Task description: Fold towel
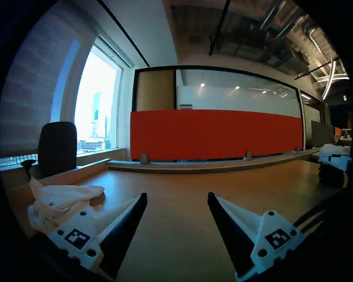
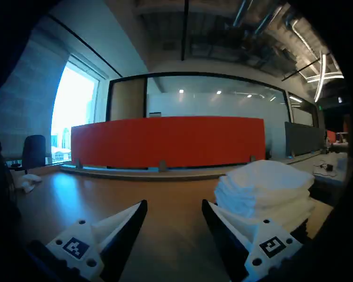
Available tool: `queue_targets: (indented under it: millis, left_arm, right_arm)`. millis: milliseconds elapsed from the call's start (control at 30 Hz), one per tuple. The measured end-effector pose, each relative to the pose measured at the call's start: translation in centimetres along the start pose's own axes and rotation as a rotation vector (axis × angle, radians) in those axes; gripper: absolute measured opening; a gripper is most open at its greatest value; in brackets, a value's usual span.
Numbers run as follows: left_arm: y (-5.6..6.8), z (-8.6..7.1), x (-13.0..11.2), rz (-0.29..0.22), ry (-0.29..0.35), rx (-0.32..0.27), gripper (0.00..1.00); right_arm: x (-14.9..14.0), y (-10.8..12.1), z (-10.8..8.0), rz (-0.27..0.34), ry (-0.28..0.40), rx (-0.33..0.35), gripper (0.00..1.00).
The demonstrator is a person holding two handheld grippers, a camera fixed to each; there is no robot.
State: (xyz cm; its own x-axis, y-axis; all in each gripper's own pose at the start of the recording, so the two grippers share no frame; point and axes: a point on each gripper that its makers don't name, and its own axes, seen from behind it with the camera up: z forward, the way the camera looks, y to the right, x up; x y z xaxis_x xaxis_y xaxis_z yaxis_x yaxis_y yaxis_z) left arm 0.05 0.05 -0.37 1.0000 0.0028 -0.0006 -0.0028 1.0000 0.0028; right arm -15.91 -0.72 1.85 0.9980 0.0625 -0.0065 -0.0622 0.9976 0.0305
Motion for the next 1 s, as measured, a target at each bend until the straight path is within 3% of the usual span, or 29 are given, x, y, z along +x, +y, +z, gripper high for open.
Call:
queue_targets:
  millis: [300, 1000]
  left_arm:
    - [0.00, 0.03, -0.02, 0.000, 0.000, 0.000, 0.95]
    - [0.00, 0.05, -0.01, 0.002, -0.001, 0.000, 0.95]
  right_arm:
    - [-0.10, -0.11, -0.07, -0.027, 0.000, -0.015, 0.89]
    - [-0.17, -0.12, -0.02, -0.025, -0.003, -0.015, 0.91]
